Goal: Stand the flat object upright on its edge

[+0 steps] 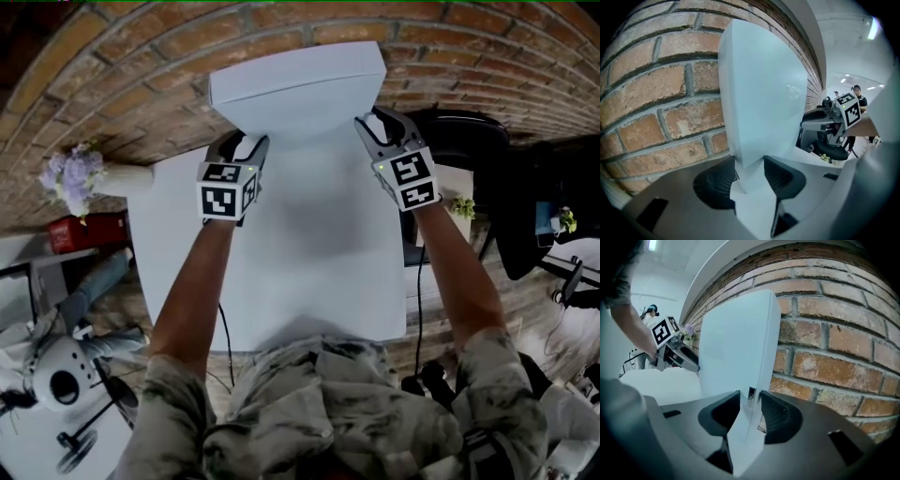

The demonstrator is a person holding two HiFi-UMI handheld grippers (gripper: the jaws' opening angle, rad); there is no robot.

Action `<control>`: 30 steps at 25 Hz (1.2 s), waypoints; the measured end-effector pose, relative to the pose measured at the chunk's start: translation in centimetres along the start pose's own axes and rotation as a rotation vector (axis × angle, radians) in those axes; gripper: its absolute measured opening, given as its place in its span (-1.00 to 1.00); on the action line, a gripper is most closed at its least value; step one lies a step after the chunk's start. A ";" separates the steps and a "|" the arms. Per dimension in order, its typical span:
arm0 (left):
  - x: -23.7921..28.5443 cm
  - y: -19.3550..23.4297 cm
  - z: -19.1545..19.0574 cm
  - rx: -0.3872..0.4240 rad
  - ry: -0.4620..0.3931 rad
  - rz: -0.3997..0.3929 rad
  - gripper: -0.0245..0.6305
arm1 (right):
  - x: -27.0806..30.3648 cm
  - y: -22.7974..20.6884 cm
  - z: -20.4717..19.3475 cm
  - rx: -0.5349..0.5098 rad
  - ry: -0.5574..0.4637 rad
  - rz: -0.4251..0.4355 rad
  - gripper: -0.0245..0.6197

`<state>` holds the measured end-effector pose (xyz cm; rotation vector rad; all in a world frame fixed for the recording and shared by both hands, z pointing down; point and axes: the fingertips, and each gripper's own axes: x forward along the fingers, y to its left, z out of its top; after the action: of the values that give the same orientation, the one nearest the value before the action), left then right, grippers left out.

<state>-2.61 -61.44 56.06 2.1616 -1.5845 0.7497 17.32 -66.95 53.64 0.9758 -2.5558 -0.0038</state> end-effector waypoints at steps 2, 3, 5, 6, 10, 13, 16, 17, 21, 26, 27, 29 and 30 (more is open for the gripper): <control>0.0 0.0 0.0 -0.006 0.000 0.017 -0.33 | 0.0 -0.1 -0.1 0.012 0.002 -0.006 -0.42; 0.0 0.0 0.0 -0.009 0.001 0.026 -0.33 | 0.0 -0.1 -0.1 0.020 0.002 -0.009 -0.42; -0.3 0.0 -0.1 -0.018 0.000 0.043 -0.32 | -0.2 0.0 -0.2 0.033 0.006 -0.012 -0.36; -0.5 0.0 -0.2 -0.022 -0.003 0.050 -0.32 | -0.4 0.1 -0.3 0.037 0.007 -0.015 -0.33; -1.5 -0.2 -0.3 -0.023 -0.026 0.062 -0.32 | -1.7 0.5 -0.7 0.047 0.012 -0.029 -0.33; -2.9 -0.4 -0.4 -0.029 -0.043 0.073 -0.32 | -3.0 1.1 -1.1 0.064 0.020 -0.043 -0.34; -4.8 -0.9 -0.6 -0.045 -0.065 0.079 -0.32 | -4.7 2.1 -1.2 0.082 0.022 -0.053 -0.37; -5.4 -1.2 -0.9 -0.051 -0.070 0.080 -0.32 | -5.4 2.7 -1.2 0.088 0.023 -0.054 -0.39; -8.3 -2.8 -2.1 -0.074 -0.086 0.066 -0.32 | -7.8 5.6 -1.1 0.104 0.023 -0.045 -0.52; -12.1 -5.8 -3.6 -0.095 -0.118 -0.002 -0.40 | -10.6 10.6 -0.1 0.127 0.006 -0.024 -0.64; -13.0 -6.4 -3.9 -0.099 -0.127 -0.018 -0.46 | -11.1 11.8 0.1 0.133 0.004 -0.019 -0.67; -14.8 -7.9 -4.6 -0.107 -0.140 -0.058 -0.56 | -12.4 14.1 0.5 0.148 0.005 -0.012 -0.72; -15.8 -8.7 -5.1 -0.108 -0.146 -0.081 -0.65 | -13.2 15.3 0.7 0.158 0.006 -0.010 -0.75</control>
<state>1.00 -43.79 50.72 2.2297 -1.5572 0.4799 16.18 -47.10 50.34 1.0445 -2.5768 0.2011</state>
